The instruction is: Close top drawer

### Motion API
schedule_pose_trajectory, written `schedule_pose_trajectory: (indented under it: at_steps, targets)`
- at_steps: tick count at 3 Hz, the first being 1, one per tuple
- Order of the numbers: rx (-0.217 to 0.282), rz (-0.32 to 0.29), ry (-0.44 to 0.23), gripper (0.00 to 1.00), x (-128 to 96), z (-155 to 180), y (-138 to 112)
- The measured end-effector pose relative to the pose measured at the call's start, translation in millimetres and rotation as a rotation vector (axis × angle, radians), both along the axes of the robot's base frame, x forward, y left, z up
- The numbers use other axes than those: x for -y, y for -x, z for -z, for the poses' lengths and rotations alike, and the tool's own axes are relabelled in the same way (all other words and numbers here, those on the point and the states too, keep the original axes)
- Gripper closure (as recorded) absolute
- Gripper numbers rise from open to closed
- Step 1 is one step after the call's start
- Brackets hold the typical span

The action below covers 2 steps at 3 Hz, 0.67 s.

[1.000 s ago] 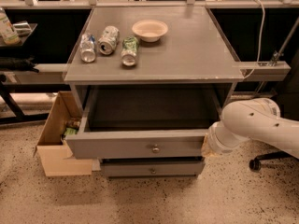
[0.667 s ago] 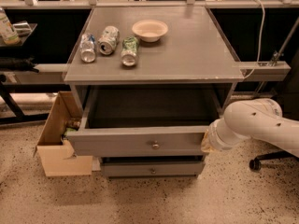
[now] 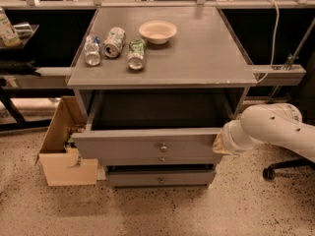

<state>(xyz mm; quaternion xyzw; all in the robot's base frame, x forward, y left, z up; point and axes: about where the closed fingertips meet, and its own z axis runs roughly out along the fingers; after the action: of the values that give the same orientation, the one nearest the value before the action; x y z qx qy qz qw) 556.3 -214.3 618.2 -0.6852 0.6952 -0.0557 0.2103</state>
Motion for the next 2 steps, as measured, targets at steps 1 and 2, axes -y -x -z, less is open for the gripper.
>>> schedule_pose_trajectory:
  at_steps: [1, 2]
  targets:
    - [0.020, 0.023, -0.012, 1.00, 4, -1, -13]
    - [0.031, 0.051, -0.038, 1.00, 11, -2, -24]
